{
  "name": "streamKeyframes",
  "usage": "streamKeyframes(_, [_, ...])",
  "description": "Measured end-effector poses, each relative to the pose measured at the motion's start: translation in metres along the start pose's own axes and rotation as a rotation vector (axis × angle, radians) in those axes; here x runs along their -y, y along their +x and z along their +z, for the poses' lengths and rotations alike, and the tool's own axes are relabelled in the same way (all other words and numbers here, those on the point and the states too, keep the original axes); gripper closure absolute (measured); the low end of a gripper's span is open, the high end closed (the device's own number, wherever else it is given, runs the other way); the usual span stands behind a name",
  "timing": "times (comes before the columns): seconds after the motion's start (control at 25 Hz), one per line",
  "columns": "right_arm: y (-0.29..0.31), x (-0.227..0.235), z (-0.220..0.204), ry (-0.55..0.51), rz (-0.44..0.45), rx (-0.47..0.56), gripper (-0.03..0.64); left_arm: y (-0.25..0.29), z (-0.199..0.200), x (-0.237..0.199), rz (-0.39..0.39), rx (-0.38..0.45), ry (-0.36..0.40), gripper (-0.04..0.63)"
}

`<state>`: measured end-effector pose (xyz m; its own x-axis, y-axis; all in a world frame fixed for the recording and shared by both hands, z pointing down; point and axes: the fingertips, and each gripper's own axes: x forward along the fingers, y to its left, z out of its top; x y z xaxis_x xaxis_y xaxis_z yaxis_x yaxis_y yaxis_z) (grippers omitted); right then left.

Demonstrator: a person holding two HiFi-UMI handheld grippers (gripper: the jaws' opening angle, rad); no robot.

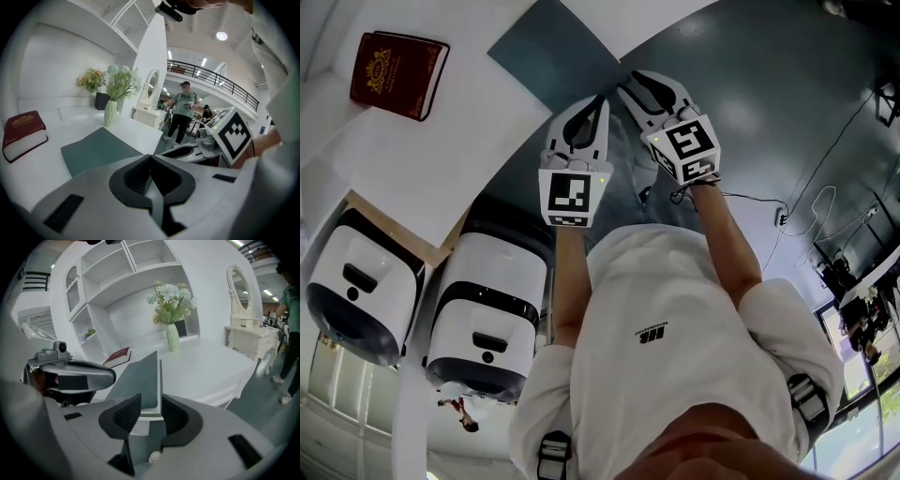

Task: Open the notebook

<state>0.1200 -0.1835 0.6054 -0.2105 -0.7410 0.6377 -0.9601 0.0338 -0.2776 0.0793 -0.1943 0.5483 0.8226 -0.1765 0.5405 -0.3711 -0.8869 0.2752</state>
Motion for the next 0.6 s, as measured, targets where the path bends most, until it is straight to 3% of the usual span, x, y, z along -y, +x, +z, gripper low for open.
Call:
streamKeyframes(0.24, [0.009,0.002,-0.009,0.050,0.018,-0.016,0.491,0.002,-0.004,-0.002,-0.006,-0.010,0.000,0.595])
streamKeyframes(0.6, [-0.003,-0.002,0.003,0.080,0.050,0.039,0.603,-0.004,-0.003,0.000,-0.002,0.000,0.001,0.595])
